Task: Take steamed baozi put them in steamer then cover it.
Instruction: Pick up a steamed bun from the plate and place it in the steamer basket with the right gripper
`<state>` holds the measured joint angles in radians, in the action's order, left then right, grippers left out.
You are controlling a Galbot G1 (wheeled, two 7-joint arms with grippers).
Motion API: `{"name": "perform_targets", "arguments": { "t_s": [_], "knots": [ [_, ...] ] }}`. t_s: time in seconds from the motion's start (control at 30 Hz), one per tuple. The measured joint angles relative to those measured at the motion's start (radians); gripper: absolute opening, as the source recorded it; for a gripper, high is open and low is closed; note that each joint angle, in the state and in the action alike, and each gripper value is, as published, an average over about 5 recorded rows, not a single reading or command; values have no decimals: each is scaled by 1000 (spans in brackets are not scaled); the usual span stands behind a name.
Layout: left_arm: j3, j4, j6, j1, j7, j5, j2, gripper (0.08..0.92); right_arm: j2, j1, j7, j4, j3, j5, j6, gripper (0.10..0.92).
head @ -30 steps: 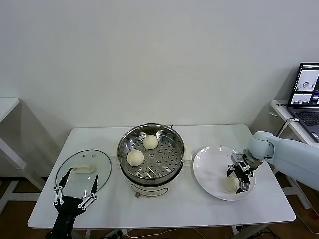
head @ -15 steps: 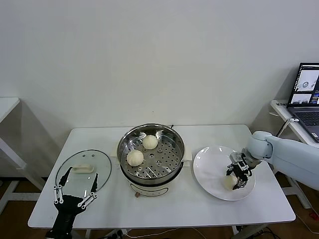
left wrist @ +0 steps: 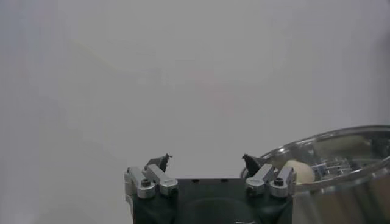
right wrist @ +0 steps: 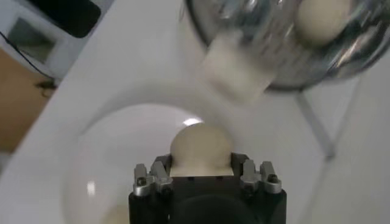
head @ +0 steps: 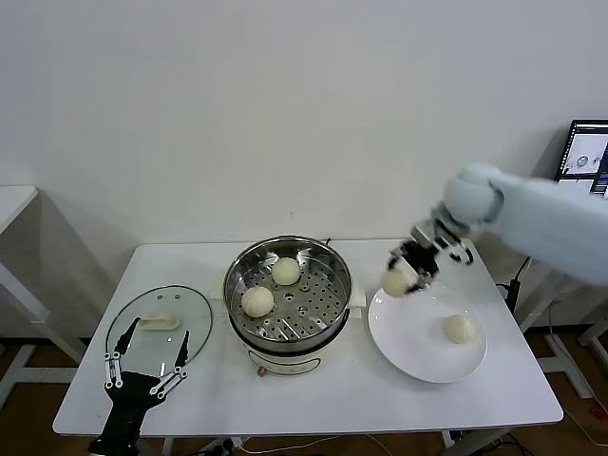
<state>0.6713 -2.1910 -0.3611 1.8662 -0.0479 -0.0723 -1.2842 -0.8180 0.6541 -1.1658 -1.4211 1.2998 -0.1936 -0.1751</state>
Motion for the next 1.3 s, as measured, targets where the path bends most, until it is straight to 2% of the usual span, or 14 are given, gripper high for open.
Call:
{"name": "perform_targets", "arguments": {
  "t_s": [0.37,0.7,1.3],
  "knots": [
    [6,-3,-5,3,0,7,4,823,-170,59,5,-89,-13,112,-235,672],
    [2,2,-8,-4,0,16,10,823,-279,10,19,-105,-29,263,-391,683],
    [-1,0,-16,-4,-1,19,10,823,-381,-156,22,-70,-56,451,-508,704]
  ]
}}
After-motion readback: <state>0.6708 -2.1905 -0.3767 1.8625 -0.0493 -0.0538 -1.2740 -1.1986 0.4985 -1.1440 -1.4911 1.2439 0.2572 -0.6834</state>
